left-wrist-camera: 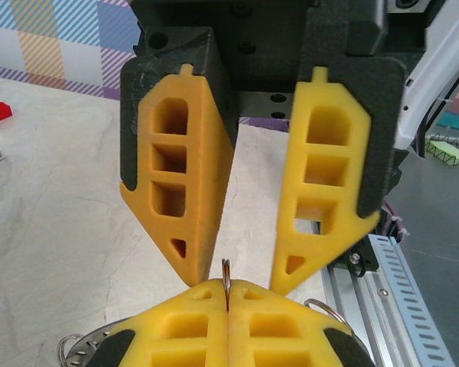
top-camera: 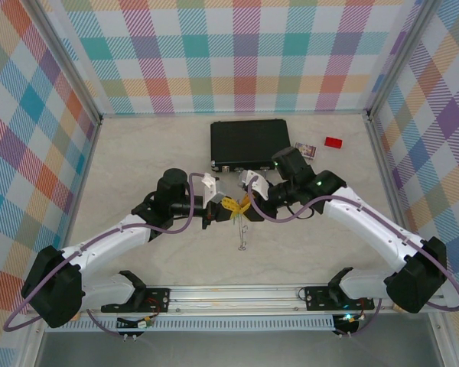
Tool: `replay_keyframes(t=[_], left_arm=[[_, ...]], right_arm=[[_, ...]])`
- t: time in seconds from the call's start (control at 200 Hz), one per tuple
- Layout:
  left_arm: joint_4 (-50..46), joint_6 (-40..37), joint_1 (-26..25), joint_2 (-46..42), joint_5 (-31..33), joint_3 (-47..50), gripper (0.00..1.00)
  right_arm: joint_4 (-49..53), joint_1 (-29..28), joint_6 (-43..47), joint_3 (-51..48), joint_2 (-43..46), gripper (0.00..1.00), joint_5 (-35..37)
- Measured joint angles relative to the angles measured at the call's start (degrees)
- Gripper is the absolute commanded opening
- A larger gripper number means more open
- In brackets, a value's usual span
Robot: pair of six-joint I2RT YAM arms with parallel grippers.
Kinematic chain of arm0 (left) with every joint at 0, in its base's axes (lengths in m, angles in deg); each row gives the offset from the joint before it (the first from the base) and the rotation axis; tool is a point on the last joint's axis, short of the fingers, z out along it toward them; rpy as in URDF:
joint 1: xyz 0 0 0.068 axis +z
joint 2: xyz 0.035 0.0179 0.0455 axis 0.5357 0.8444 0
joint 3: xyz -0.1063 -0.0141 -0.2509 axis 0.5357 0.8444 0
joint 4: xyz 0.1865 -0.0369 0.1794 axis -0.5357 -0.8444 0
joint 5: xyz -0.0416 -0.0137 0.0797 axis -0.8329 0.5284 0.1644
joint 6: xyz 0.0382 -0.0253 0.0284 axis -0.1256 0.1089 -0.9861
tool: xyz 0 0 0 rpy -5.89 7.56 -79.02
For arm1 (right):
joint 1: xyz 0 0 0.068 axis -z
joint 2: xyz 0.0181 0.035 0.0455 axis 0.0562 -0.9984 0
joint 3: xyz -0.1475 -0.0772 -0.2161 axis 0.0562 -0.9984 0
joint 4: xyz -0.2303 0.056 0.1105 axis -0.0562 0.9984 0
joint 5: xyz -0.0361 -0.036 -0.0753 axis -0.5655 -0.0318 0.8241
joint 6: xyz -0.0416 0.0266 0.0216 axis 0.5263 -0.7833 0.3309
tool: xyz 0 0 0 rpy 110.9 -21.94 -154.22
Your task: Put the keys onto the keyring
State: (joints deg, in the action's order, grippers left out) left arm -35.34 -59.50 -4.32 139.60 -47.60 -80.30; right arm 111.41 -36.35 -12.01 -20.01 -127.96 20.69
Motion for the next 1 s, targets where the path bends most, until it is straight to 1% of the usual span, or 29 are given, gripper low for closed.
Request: replay_keyframes(t=[0.175, 0.27, 0.385, 0.435, 0.48, 0.58, 0.735, 0.83, 0.875, 0.92, 0.965, 1.0], left_arm=[[-0.02, 0.02, 0.00, 0.00, -0.02, 0.00, 0.00], [-0.02, 0.02, 0.00, 0.00, 0.00, 0.00, 0.00], [-0.02, 0.02, -0.13, 0.00, 0.00, 0.00, 0.00], [-0.02, 0.02, -0.20, 0.00, 0.04, 0.00, 0.00], [-0.02, 0.02, -0.28, 0.00, 0.17, 0.00, 0.00], [0.00, 0.02, -0.28, -0.09, 0.42, 0.00, 0.00], [0.00, 0.00, -0.28, -0.11, 0.42, 0.00, 0.00], [0.00, 0.00, -0.28, -0.11, 0.26, 0.00, 0.00], [0.00, 0.00, -0.28, -0.11, 0.15, 0.00, 0.00], [0.00, 0.00, -0.28, -0.13, 0.09, 0.00, 0.00], [0.00, 0.00, -0.28, -0.13, 0.00, 0.00, 0.00], [0.00, 0.00, -0.28, -0.13, -0.04, 0.00, 0.00]], right_arm=[[0.04, -0.07, 0.50, 0.00, 0.00, 0.29, -0.09], [0.02, -0.04, 0.63, 0.00, 0.00, 0.25, -0.09], [0.11, 0.00, 0.72, 0.00, 0.00, 0.25, -0.09], [0.26, 0.00, 0.72, 0.00, 0.00, 0.27, -0.09], [0.31, 0.00, 0.76, -0.02, 0.00, 0.32, -0.11], [0.39, -0.33, 0.96, -0.33, 0.00, 0.31, -0.07], [0.48, -0.44, 1.01, -1.03, 0.00, 0.27, 0.09], [0.44, -0.42, 1.09, -1.05, 0.04, 0.19, 0.52], [0.35, -0.42, 1.14, -1.07, 0.11, 0.18, 0.81], [0.22, -0.42, 1.11, -1.16, 0.24, 0.13, 1.20], [0.04, -0.42, 1.16, -1.38, 0.50, 0.11, 1.42], [-0.04, -0.42, 1.25, -1.62, 0.79, 0.08, 1.60]])
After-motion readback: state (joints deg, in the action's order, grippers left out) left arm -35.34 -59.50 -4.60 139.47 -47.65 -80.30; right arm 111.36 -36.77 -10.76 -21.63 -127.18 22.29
